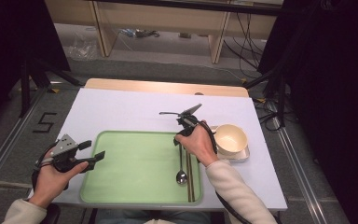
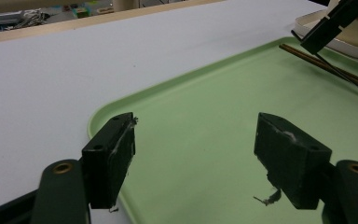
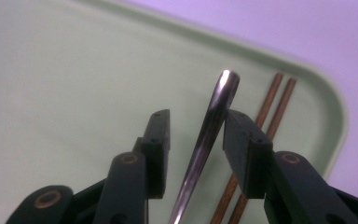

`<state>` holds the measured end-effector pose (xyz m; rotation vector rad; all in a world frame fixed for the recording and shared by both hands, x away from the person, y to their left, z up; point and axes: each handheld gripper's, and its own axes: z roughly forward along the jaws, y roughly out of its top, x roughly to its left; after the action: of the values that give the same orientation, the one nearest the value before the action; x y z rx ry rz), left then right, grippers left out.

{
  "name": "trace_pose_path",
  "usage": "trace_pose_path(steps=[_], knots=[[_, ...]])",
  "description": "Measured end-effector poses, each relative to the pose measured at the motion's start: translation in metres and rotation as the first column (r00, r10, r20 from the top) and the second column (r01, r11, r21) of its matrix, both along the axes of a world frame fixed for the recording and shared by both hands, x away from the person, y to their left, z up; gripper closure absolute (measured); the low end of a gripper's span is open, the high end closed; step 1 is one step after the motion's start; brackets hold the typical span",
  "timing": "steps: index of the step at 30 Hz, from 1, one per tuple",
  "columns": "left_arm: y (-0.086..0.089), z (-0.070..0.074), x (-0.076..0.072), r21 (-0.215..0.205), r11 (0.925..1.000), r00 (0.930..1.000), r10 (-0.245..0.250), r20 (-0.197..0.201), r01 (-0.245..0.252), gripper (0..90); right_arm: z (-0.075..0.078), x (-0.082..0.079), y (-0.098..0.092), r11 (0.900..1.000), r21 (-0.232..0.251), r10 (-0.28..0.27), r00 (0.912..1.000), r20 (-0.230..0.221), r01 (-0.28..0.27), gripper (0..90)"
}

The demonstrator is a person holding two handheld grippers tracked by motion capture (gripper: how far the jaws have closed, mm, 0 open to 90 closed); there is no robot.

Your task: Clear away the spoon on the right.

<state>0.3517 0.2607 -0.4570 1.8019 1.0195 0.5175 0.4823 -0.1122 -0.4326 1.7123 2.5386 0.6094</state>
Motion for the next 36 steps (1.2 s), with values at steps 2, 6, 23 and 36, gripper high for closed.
trace_pose_path(steps=[2,6,23,36], knots=[[0.0,0.0,0.0,-0.001,1.0,1.0,0.0,0.001,0.0,28.9,-0.003,-0.001,0.002,1.0,-0.011,0.019,0.9987,-0.047,-0.02,62.3],[0.0,0.0,0.0,0.0,1.0,1.0,-0.001,0.001,0.001,28.9,-0.01,-0.002,0.006,0.997,-0.024,0.076,0.9963,-0.042,-0.077,57.3],[0.0,0.0,0.0,0.0,1.0,1.0,-0.001,-0.001,0.001,28.8,-0.013,-0.007,0.017,0.983,-0.091,0.15,0.9853,-0.081,-0.157,30.5],[0.0,0.0,0.0,-0.005,1.0,1.0,0.002,-0.004,-0.002,28.8,-0.012,-0.014,0.028,0.959,-0.163,0.217,0.9707,-0.104,-0.232,21.7]])
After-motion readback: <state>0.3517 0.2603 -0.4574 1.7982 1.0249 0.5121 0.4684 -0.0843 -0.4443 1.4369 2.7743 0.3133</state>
